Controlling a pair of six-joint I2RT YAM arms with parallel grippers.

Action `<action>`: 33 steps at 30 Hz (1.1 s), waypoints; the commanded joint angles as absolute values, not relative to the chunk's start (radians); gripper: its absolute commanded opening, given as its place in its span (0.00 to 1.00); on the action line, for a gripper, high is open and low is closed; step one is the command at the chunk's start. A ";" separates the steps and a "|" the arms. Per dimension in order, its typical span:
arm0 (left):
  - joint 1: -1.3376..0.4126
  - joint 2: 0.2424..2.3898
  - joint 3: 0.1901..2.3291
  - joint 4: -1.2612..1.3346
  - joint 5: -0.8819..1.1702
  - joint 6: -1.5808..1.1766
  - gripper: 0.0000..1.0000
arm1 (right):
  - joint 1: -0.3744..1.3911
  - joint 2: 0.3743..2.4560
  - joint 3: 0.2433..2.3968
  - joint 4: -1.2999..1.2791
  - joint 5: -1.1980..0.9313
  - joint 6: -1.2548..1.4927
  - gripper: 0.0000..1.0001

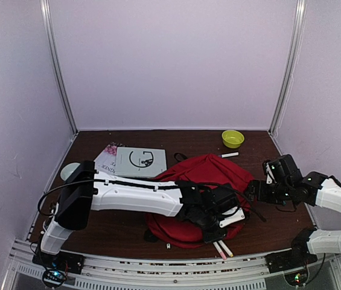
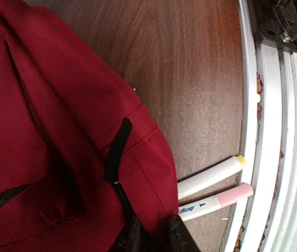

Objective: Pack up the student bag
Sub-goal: Grab the largest pocket of the student bag.

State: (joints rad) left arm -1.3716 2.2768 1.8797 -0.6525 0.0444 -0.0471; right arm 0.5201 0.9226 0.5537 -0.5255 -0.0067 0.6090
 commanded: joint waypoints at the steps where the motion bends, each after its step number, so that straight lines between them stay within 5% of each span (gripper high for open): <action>1: -1.378 2.262 1.893 -0.637 -0.010 -0.050 0.16 | 0.517 0.917 0.548 -0.504 -0.011 0.618 0.97; 7: -1.379 2.220 1.864 -0.634 -0.022 -0.058 0.00 | 0.516 0.924 0.549 -0.515 -0.022 0.620 0.97; 15: -1.378 2.107 1.773 -0.565 0.003 -0.080 0.00 | 0.517 0.914 0.547 -0.528 -0.018 0.623 0.97; 21: -1.379 2.116 1.751 -0.558 0.002 -0.088 0.08 | 0.517 0.909 0.545 -0.530 -0.025 0.627 0.96; 30: -1.378 2.119 1.717 -0.532 0.001 -0.100 0.05 | 0.517 0.891 0.542 -0.543 -0.020 0.627 0.97; 33: -1.379 2.121 1.710 -0.532 0.004 -0.101 0.23 | 0.517 0.890 0.542 -0.545 -0.020 0.627 0.96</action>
